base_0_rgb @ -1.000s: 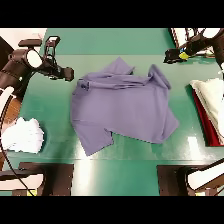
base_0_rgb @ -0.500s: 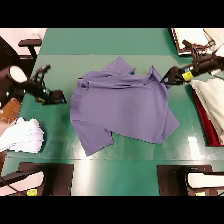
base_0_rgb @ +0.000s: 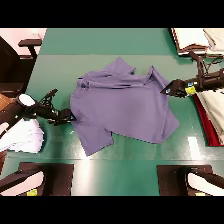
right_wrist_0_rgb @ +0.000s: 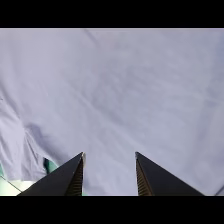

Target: Fold the shirts.

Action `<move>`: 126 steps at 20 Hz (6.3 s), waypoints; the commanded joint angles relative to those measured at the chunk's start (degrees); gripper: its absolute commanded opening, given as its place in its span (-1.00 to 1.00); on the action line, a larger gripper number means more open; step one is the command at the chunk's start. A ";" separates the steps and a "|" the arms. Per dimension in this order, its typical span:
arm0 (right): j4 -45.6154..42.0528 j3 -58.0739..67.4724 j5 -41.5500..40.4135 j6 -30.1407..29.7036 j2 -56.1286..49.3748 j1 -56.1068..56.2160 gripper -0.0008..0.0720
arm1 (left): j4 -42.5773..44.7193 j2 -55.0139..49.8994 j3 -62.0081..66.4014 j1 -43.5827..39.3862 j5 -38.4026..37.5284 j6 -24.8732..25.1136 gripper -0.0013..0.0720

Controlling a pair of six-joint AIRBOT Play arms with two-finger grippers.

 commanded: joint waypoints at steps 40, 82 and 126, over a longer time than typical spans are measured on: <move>-13.86 29.97 -3.39 1.68 28.39 -18.43 -0.93 | 7.26 27.19 65.55 -3.78 -3.76 -6.58 -0.91; -28.13 17.42 1.53 8.57 -21.16 -0.98 -0.93 | 9.11 -24.24 40.00 -3.78 -9.70 -0.92 -0.91; -26.75 -35.56 9.18 7.48 14.14 -37.68 0.40 | -1.97 20.94 -12.09 -10.51 -3.17 -6.32 -0.91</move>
